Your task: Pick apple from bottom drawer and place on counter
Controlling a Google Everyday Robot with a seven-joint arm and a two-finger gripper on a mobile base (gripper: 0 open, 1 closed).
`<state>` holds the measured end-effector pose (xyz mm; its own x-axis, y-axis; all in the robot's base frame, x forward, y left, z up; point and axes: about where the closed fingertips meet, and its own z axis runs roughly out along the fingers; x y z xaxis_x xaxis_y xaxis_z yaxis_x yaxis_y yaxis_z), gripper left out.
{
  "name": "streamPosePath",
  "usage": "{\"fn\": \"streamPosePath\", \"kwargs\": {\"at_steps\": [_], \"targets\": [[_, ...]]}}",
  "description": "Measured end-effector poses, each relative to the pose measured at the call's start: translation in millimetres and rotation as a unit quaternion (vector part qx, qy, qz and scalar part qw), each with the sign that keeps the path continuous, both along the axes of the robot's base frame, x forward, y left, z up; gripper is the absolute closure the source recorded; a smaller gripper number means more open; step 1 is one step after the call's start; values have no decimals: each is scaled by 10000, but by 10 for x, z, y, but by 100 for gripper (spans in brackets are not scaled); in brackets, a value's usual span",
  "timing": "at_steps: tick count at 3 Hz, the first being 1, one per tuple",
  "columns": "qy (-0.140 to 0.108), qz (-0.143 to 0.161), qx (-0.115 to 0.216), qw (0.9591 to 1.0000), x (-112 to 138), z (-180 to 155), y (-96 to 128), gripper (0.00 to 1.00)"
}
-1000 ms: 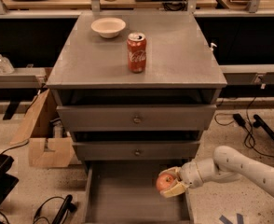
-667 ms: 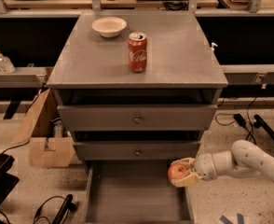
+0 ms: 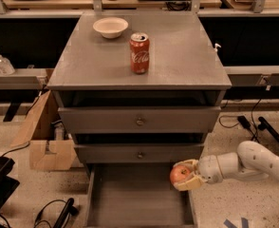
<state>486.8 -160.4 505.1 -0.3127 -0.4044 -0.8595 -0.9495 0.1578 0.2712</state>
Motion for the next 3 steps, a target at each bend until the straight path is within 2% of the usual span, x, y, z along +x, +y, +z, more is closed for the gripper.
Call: {"fn": "streamPosePath", "kwargs": {"at_steps": [1, 2, 3], "targets": [[-96, 65, 34, 9999, -321, 703, 108, 100], [-188, -64, -26, 9998, -555, 1411, 174, 100], [-407, -369, -234, 9982, -534, 2262, 176, 100]]}}
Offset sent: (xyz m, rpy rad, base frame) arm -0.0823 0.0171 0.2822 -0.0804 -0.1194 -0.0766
